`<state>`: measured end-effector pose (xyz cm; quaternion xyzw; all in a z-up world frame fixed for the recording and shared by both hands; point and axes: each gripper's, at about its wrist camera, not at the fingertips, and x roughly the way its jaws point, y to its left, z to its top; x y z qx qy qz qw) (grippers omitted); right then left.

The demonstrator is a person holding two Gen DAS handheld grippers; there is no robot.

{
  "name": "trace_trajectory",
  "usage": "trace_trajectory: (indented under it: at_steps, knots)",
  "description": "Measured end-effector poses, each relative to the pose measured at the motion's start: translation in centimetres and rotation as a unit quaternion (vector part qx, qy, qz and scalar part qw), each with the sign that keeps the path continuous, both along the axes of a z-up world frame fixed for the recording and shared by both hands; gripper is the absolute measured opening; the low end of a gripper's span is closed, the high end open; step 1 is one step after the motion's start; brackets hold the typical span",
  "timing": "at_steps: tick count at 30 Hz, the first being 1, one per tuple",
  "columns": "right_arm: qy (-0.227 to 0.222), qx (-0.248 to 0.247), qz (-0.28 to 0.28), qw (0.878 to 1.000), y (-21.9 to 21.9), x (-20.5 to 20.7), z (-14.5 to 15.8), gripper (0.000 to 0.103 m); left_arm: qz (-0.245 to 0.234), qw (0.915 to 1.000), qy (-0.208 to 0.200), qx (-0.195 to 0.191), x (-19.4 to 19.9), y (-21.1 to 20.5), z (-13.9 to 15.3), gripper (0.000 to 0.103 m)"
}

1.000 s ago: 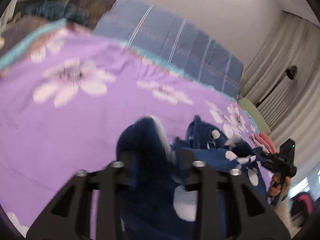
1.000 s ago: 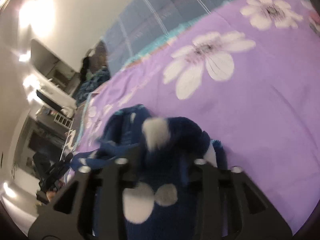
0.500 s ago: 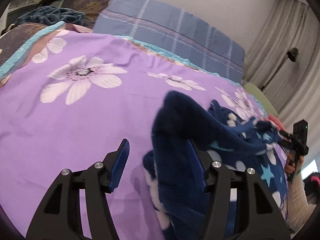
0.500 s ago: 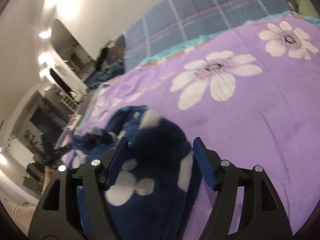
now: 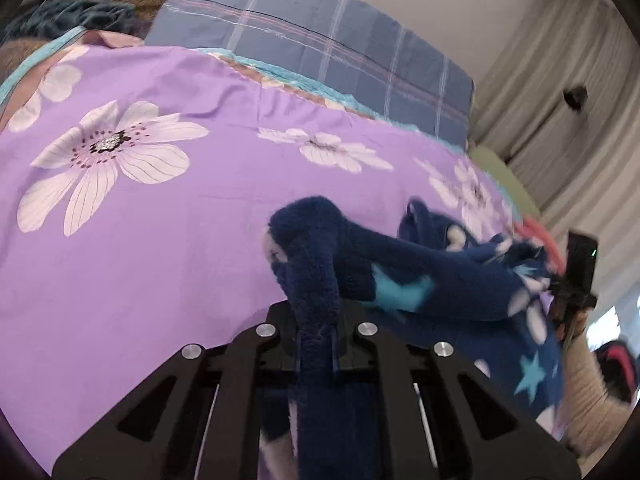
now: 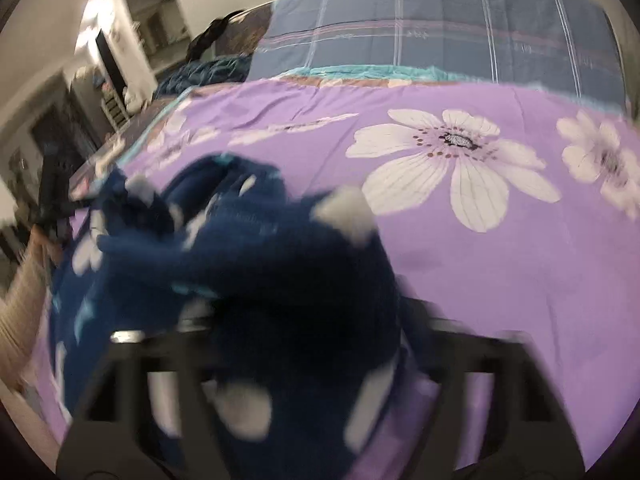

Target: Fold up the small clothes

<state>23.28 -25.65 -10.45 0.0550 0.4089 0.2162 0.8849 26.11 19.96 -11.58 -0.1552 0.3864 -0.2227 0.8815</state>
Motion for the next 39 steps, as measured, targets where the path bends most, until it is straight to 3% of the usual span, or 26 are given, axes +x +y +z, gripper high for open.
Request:
trace_trajectory:
  at_steps: [1, 5, 7, 10, 12, 14, 16, 20, 21, 24, 28, 33, 39]
  knots:
    - [0.008, 0.025, -0.005, 1.0, -0.4, 0.4, 0.1, 0.011, 0.005, 0.9999, -0.008, -0.005, -0.3, 0.2, 0.4, 0.009]
    - [-0.043, 0.099, -0.01, 0.994, -2.2, -1.6, 3.0, 0.011, 0.016, 0.9978, -0.061, -0.022, -2.8, 0.9, 3.5, 0.008]
    - [-0.065, 0.138, -0.008, 0.988, -3.1, -2.5, 4.4, 0.011, 0.017, 0.9962, -0.086, 0.004, -3.2, 0.3, 4.8, 0.009]
    - [-0.053, 0.097, -0.028, 0.993, -2.7, -1.1, 4.0, 0.014, 0.019, 0.9964, -0.072, 0.042, -1.4, -0.5, 3.8, 0.01]
    - [0.0, 0.048, -0.056, 0.997, -2.2, 1.0, 1.3, 0.017, 0.018, 0.9958, -0.017, 0.088, 0.9, -1.5, 0.4, 0.015]
    - [0.052, 0.025, -0.082, 0.995, -2.2, 2.2, -1.9, 0.031, 0.014, 0.9937, 0.028, 0.108, 1.7, -2.0, -2.3, 0.02]
    - [0.054, 0.045, -0.096, 0.993, -2.7, 1.6, -2.8, 0.031, 0.023, 0.9952, 0.019, 0.093, 0.9, -1.5, -3.1, 0.023]
    - [0.029, 0.067, -0.121, 0.99, -4.6, -1.9, -0.5, 0.036, 0.038, 0.998, 0.011, 0.048, -2.3, 1.0, -0.8, 0.031]
    - [0.023, 0.066, -0.121, 0.99, -4.9, -3.1, 0.0, 0.036, 0.039, 0.9983, 0.004, 0.043, -3.2, 1.4, -0.2, 0.037]
    - [0.013, 0.061, -0.125, 0.99, -5.4, -6.9, 1.3, 0.036, 0.036, 0.9988, -0.018, 0.027, -8.0, 2.2, 1.2, 0.045]
    - [0.011, 0.085, -0.127, 0.988, -5.8, -12.3, 1.4, 0.036, 0.023, 0.9996, -0.017, 0.005, -13.9, 2.2, 1.1, 0.047]
    - [0.027, 0.124, -0.129, 0.984, -5.3, -19.1, 0.3, 0.038, -0.003, 0.9998, 0.015, -0.009, -19.4, 1.3, -1.1, 0.047]
    - [0.04, 0.158, -0.116, 0.98, -3.7, -22.6, -1.1, 0.058, -0.003, 0.9987, 0.037, -0.035, -21.6, 1.1, -3.0, 0.045]
